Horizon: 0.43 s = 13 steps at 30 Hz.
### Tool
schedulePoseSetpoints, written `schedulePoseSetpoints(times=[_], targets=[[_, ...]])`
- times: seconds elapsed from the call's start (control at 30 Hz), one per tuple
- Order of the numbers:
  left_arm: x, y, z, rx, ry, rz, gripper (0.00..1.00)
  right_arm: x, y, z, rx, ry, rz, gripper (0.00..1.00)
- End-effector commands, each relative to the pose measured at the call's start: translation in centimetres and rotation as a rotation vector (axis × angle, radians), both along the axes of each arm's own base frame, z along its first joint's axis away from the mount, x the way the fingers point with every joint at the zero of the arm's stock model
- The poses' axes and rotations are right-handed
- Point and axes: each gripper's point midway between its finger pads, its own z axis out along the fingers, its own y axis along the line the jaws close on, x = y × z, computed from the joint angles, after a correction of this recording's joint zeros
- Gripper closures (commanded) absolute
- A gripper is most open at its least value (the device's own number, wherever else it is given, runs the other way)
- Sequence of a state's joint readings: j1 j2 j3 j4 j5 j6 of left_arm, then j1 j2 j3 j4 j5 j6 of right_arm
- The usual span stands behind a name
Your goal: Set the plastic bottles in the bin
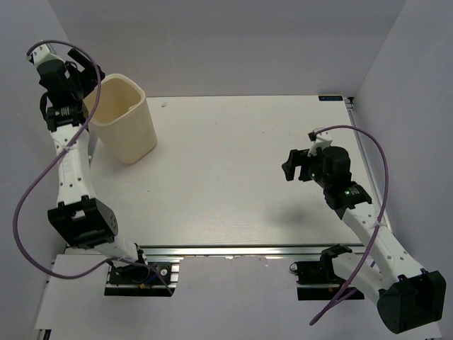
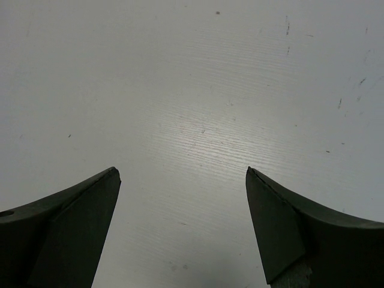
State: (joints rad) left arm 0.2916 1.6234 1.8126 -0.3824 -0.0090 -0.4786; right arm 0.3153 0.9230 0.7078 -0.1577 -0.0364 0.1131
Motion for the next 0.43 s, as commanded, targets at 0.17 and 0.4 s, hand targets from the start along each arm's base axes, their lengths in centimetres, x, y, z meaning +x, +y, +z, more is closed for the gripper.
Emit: schedulePoseSetpoints(times=[0.17,0.4], targets=[[-10.9,-1.9,-1.9,-0.113,-0.038,0.121,0.02,0.3,-1.3,4.5,0.091,-0.151,-0.111,0.11],[-16.0,-1.9,-4.0,-0.135,-0.011,0.214,0.02,-0.5,-1.8,5.0,0.114,-0.203,-0.122,0.11]])
